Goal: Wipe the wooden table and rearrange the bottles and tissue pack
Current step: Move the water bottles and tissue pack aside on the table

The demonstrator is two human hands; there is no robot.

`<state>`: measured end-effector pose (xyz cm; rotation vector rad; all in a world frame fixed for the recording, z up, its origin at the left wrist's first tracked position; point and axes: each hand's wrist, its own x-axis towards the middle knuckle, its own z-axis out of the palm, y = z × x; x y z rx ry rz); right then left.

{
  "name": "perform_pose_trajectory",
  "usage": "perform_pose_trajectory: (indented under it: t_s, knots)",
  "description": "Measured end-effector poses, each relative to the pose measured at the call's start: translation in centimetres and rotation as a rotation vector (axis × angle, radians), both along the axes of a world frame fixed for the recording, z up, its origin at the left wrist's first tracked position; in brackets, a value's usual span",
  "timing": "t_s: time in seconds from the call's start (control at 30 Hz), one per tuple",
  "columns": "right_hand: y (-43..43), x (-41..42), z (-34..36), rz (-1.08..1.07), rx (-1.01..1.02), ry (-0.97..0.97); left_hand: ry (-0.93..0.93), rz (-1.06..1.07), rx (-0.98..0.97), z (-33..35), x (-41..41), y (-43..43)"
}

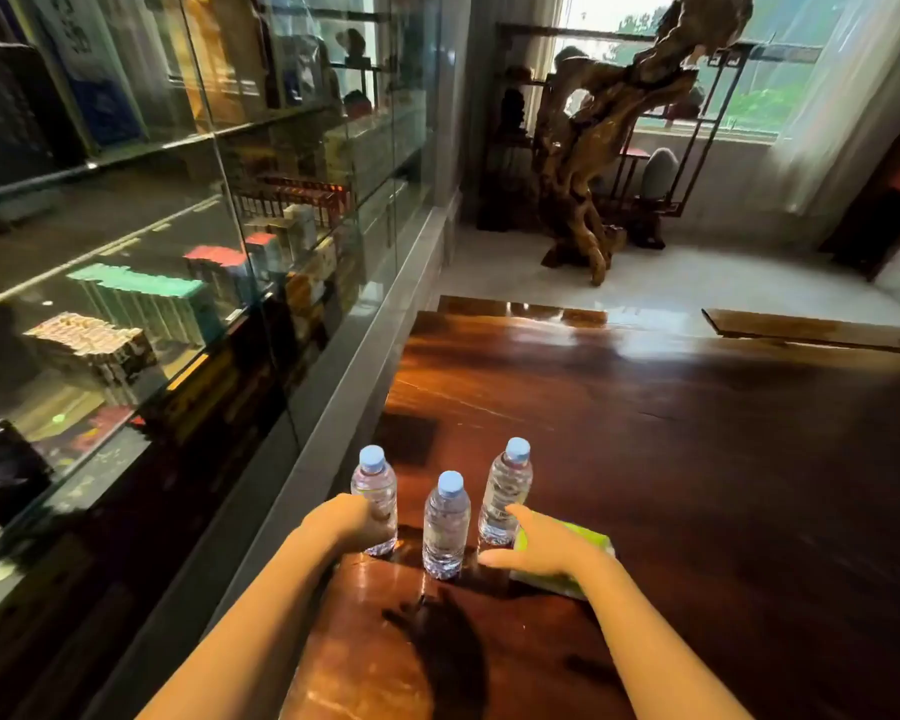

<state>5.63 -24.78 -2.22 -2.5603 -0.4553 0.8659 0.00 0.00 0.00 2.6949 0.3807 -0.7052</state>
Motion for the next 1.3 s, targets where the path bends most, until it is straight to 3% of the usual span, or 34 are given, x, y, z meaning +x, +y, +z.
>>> perform_pose_trajectory:
  t_s: [0.17, 0.27, 0.5, 0.7, 0.9, 1.3]
  knots:
    - [1.7, -0.3, -2.0, -0.049, 0.119, -0.022, -0.004, 0.132, -0.077, -2.4, 0.5, 1.4]
    - [2.9, -0.2, -3.4, -0.084, 0.164, -0.004, -0.148, 0.282, -0.141, -4.1, 0.8, 2.0]
    - [6.0, 0.0, -6.2, -0.235, 0.351, -0.021, -0.459, 0.529, -0.745, -8.1, 1.7, 2.5]
    - [8.1, -0.1, -8.1, -0.432, 0.503, -0.065, -0.542, 0.556, -0.826, -10.1, 2.6, 2.2]
    - [8.5, -0.5, -10.3, -0.542, 0.509, 0.002, -0.516, 0.57, -0.798, -11.8, 3.0, 2.2]
    - [9.6, -1.1, -14.5, -0.66, 0.679, -0.114, -0.559, 0.576, -0.747, -16.0, 3.3, 2.1]
